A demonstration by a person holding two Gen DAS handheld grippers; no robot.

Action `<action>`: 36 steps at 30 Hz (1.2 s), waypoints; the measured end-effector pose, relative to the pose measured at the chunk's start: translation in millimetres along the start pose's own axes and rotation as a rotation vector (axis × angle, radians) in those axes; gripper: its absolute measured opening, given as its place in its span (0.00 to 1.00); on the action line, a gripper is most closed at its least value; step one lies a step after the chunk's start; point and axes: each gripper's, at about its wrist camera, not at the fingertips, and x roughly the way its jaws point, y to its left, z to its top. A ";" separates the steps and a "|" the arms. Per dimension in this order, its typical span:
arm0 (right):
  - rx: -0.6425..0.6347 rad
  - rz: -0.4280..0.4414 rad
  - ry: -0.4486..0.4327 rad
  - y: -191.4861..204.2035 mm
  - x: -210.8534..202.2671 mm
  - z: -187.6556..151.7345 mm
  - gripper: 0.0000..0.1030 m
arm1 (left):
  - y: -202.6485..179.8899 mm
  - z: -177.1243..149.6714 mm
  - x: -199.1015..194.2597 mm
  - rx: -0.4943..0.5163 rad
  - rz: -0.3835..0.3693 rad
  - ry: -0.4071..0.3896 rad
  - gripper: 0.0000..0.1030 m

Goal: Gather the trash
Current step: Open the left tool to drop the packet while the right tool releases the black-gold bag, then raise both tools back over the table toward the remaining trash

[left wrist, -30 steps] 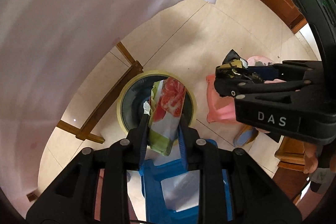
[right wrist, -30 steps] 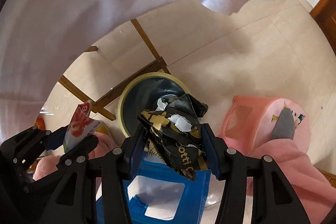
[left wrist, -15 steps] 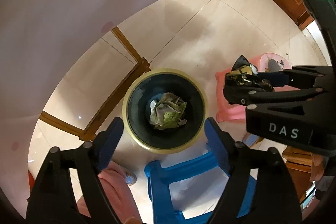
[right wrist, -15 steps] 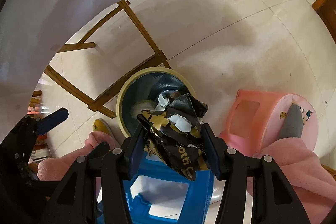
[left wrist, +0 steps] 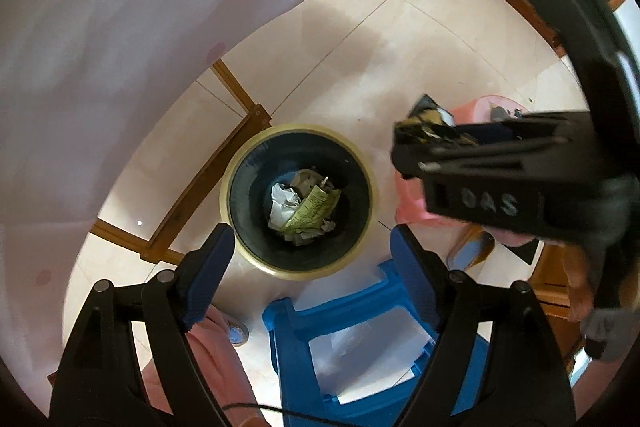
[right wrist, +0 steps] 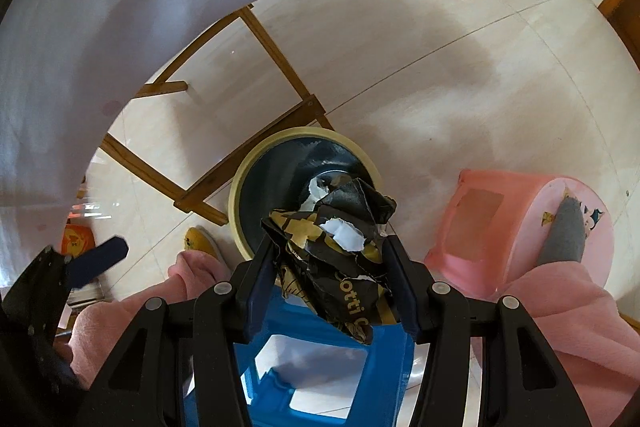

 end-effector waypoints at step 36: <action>-0.165 0.136 -0.060 72.0 -27.7 3.4 0.85 | 43.4 -28.4 -135.3 -0.141 0.176 -0.196 0.75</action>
